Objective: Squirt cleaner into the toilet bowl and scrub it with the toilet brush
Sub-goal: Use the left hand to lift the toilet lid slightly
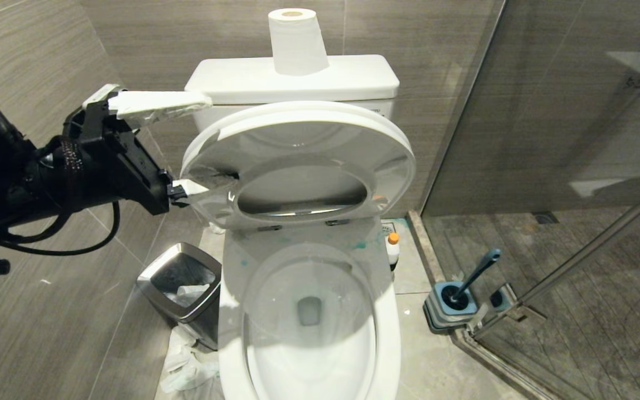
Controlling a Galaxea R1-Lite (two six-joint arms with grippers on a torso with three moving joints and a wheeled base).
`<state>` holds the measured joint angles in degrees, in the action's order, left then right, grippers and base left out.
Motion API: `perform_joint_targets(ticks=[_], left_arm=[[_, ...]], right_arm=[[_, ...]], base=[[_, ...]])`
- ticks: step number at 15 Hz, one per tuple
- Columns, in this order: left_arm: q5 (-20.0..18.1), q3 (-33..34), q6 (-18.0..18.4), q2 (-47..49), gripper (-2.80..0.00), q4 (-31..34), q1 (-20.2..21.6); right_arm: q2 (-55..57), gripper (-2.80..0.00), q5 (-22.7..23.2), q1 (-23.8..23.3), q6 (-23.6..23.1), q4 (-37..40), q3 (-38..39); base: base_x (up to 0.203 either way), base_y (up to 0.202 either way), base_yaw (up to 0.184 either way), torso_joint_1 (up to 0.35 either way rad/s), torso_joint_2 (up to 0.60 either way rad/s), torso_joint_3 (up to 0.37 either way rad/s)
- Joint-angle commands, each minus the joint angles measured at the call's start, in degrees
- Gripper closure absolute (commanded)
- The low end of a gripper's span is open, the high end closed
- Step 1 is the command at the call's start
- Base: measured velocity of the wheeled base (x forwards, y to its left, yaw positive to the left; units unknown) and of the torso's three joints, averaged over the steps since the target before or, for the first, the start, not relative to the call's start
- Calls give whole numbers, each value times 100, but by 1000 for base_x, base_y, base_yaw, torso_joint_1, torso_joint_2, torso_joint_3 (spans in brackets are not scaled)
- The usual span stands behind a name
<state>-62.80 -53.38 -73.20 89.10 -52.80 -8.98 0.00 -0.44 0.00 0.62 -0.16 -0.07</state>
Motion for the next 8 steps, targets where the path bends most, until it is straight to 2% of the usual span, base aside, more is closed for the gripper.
perform_joint_targets(ticks=[1, 5, 8], left_arm=[[98, -158, -37, 220, -280, -104, 3], [731, -707, -39, 557, -280, -183, 24], [936, -891, 12, 691, -280, -197, 39]], right_arm=[[0, 0, 0, 0, 0, -2, -1], [3, 0, 0, 0, 0, -2, 4], [8, 0, 0, 0, 0, -2, -1]], base=[[0, 0, 0, 0, 0, 0], [0, 0, 0, 0, 0, 0], [0, 0, 0, 0, 0, 0]])
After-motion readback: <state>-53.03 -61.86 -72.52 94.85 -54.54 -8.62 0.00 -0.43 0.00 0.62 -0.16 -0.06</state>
